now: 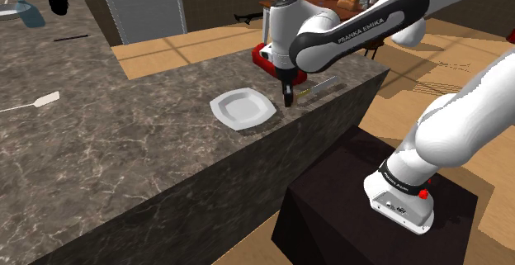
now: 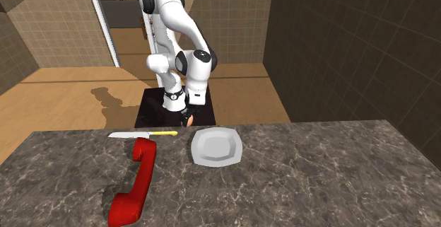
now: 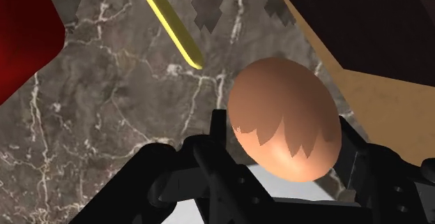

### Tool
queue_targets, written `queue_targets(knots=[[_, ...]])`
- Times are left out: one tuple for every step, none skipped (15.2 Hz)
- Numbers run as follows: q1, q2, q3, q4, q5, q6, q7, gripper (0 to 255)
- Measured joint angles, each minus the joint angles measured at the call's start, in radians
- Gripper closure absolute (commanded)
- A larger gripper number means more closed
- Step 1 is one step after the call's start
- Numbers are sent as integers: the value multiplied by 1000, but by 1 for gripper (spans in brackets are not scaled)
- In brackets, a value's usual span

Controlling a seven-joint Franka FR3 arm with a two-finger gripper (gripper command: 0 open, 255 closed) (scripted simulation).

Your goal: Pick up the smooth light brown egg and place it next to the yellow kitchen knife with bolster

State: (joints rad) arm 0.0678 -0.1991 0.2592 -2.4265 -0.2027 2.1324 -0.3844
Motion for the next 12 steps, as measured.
queue_targets(knots=[[-1,7,1,-9,-4,15,5,255],[-1,15,2,-12,-7,26,11,255],[-2,25,3,-19,-12,41,17,255],[-3,30,4,-25,-15,52,21,255],[-4,41,4,-29,-21,66,27,255],[-5,48,5,-40,-26,83,33,255],[-6,59,6,-45,-34,102,42,255],[-7,62,7,-45,-37,109,47,255],[-7,65,6,-45,-40,114,48,255],[-8,66,6,-45,-40,115,48,255],[-8,68,5,-45,-41,117,47,255],[-8,67,5,-46,-42,119,48,255]])
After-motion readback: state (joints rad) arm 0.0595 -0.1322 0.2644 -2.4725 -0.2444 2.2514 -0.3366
